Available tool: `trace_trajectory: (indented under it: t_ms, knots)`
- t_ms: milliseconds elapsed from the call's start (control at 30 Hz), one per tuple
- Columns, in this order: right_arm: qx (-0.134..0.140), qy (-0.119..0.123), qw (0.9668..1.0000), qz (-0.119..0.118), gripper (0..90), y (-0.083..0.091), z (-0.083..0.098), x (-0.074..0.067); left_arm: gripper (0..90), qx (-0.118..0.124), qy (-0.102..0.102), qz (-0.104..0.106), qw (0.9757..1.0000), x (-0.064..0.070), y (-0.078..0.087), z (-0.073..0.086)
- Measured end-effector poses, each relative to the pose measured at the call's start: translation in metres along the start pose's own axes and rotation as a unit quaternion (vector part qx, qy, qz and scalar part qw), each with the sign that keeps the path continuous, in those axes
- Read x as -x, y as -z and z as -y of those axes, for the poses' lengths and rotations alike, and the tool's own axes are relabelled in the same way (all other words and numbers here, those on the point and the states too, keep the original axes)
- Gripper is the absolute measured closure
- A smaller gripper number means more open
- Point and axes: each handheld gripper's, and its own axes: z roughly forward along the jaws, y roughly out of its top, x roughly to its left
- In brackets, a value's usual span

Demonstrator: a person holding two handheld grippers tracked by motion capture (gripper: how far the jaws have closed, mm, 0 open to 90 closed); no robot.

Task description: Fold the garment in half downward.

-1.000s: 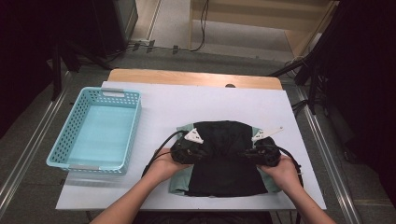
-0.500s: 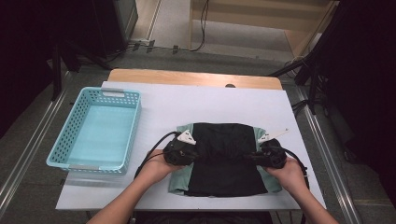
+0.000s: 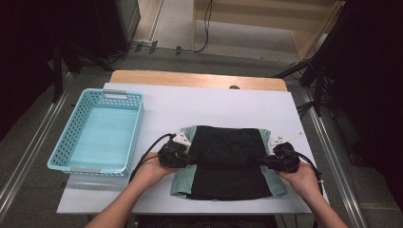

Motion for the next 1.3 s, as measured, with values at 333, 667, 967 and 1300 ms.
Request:
trace_trajectory:
  t_ms: [333,667,967,1300]
  knots:
    - [0.022,0.007,0.9997,-0.008,71.0,0.006,0.001,-0.001,73.4,0.014,0.026,0.031,0.9991,0.001,0.009,-0.002]
    - [0.063,0.0,0.9979,-0.012,51.5,0.022,0.003,0.0,52.7,0.046,0.039,0.031,0.9977,0.003,0.026,-0.008]
    - [0.09,-0.001,0.996,-0.003,43.8,0.026,-0.001,0.002,41.2,0.056,0.037,0.014,0.9976,0.004,0.03,-0.02]
    - [0.105,0.0,0.9945,0.005,37.6,0.023,-0.007,0.002,39.3,0.064,0.06,0.004,0.9962,-0.005,0.026,-0.035]
